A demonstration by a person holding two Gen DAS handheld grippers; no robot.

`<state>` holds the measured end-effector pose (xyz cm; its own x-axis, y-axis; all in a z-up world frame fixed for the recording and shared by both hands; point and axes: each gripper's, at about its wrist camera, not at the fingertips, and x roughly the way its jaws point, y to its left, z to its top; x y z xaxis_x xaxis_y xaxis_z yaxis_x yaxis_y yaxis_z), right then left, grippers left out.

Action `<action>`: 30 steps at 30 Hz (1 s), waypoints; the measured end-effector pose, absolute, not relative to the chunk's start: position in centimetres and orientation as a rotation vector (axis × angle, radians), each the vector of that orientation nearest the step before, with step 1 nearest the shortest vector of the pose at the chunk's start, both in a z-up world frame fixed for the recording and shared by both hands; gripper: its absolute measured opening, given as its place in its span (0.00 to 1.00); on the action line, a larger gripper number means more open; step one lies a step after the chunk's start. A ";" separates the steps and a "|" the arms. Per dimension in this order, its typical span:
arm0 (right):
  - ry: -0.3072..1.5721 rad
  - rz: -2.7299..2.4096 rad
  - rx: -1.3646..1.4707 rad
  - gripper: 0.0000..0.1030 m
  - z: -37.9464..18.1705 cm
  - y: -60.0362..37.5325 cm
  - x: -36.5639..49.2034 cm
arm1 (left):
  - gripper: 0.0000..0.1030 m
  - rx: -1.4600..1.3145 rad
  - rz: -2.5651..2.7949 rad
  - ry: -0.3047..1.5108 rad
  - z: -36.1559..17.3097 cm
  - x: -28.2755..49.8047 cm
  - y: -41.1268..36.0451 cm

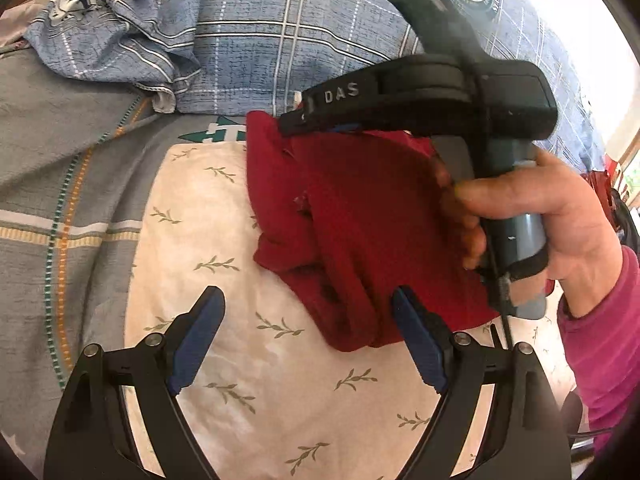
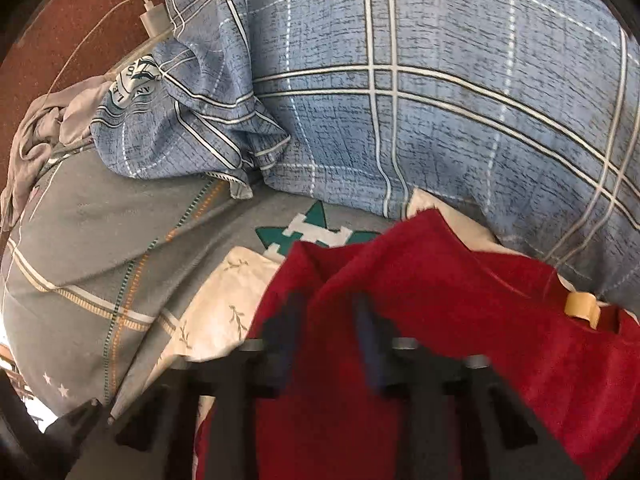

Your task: Fold small clothes

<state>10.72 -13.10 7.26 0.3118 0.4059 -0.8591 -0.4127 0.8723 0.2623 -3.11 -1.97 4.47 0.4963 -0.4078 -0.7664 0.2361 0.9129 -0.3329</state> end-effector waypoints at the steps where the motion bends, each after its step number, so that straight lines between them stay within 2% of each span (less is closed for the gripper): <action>1: 1.122 0.540 0.007 0.06 7.4 -13.2 10.8 | 0.71 -0.200 -0.411 0.981 4.4 -3.1 -2.1; 3: 1.089 0.559 0.051 0.03 8.1 -13.4 10.9 | 0.60 -0.199 -0.455 1.001 4.4 -3.0 -2.4; 6: 1.063 0.606 0.114 0.00 8.6 -13.1 11.6 | 0.60 -0.193 -0.451 0.996 4.4 -2.7 -2.4; 9: 1.103 0.524 0.057 0.00 6.5 -11.9 12.2 | 0.60 -0.208 -0.448 1.005 4.3 -2.5 -2.1; 12: 1.083 0.551 0.132 0.04 7.3 -14.3 10.8 | 0.60 -0.206 -0.453 0.988 4.7 -2.7 -2.0; 14: 1.040 0.527 0.129 0.18 8.9 -17.0 8.9 | 0.60 -0.214 -0.458 0.966 5.2 -3.0 -1.8; 16: 0.975 0.471 0.138 0.51 11.0 -21.2 6.4 | 0.60 -0.228 -0.462 0.942 5.8 -3.3 -1.7; 18: 0.921 0.356 0.130 0.59 12.4 -25.8 4.8 | 0.60 -0.238 -0.471 0.919 6.2 -3.4 -1.7; 20: 0.876 0.193 0.091 0.61 13.4 -30.4 3.7 | 0.60 -0.238 -0.481 0.899 6.6 -3.6 -2.1; 22: 0.852 0.020 0.080 0.73 13.4 -35.5 3.5 | 0.60 -0.231 -0.481 0.890 6.4 -3.5 -2.5; 23: 0.870 -0.049 0.078 0.73 12.9 -37.8 3.9 | 0.60 -0.227 -0.486 0.890 6.3 -3.2 -2.7; 26: 0.976 -0.121 0.088 0.70 10.2 -41.3 5.6 | 0.65 -0.199 -0.476 0.883 5.9 -3.0 -3.7; 27: 0.998 -0.087 0.108 0.54 9.3 -41.8 6.0 | 0.68 -0.190 -0.475 0.879 5.9 -3.0 -3.9; 28: 1.022 -0.052 0.113 0.10 8.5 -41.8 6.5 | 0.69 -0.173 -0.472 0.873 5.9 -3.0 -4.2; 30: 1.049 -0.068 0.050 0.08 7.4 -41.7 7.3 | 0.69 -0.146 -0.458 0.869 5.7 -2.9 -4.3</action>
<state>7.33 -41.70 7.44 0.4964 -0.0326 -0.8675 0.0800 0.9968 0.0083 -2.90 -4.30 5.66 0.5558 -0.4450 -0.7021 0.3279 0.8935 -0.3068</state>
